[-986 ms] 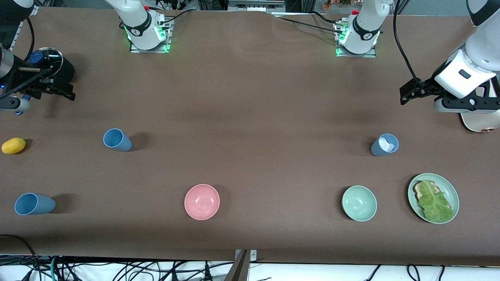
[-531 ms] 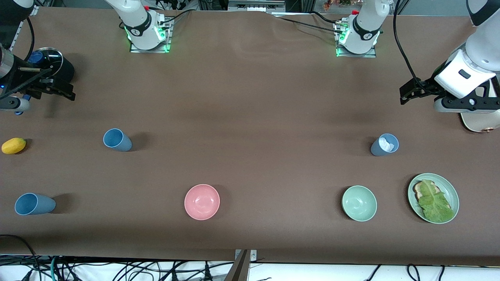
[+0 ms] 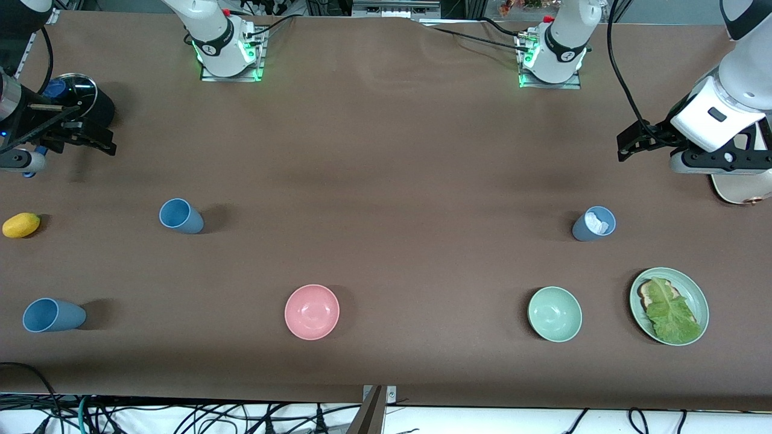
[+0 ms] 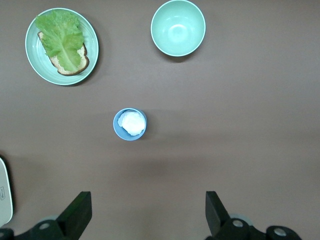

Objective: Stack blue cups with both arms

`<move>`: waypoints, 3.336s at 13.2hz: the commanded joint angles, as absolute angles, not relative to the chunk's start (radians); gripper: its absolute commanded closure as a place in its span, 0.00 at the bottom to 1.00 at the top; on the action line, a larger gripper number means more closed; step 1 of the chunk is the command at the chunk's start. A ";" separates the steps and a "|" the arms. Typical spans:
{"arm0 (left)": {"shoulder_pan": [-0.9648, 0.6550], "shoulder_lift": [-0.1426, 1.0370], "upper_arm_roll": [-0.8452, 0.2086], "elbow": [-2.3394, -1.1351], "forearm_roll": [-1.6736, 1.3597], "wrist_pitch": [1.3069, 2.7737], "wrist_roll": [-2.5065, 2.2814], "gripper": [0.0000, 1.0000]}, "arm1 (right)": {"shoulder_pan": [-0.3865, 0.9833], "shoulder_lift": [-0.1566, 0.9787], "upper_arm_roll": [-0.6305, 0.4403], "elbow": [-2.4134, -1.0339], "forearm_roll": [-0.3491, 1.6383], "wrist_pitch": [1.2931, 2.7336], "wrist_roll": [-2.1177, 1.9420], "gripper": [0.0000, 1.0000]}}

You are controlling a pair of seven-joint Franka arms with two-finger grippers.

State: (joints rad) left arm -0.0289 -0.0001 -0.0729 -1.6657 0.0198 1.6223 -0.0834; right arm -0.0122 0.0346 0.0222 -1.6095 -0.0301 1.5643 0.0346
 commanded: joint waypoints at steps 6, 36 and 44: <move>-0.025 0.014 -0.072 -1.632 -0.006 1.595 -0.072 0.00 | -0.026 0.028 0.034 -1.612 -0.037 1.566 0.041 0.00; 0.027 0.133 -0.069 -1.646 0.011 1.557 -0.054 0.00 | -0.089 0.380 0.023 -1.802 -0.052 1.968 0.026 0.00; 0.117 0.279 -0.072 -1.865 0.155 1.975 0.104 0.00 | -0.089 0.370 -0.006 -1.977 -0.060 2.183 0.021 0.00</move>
State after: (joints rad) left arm 0.1211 0.2985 -0.0680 -1.7751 0.1237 1.8871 0.0877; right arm -0.0795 0.4087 -0.0069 -1.9069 -0.0433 2.1397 0.0308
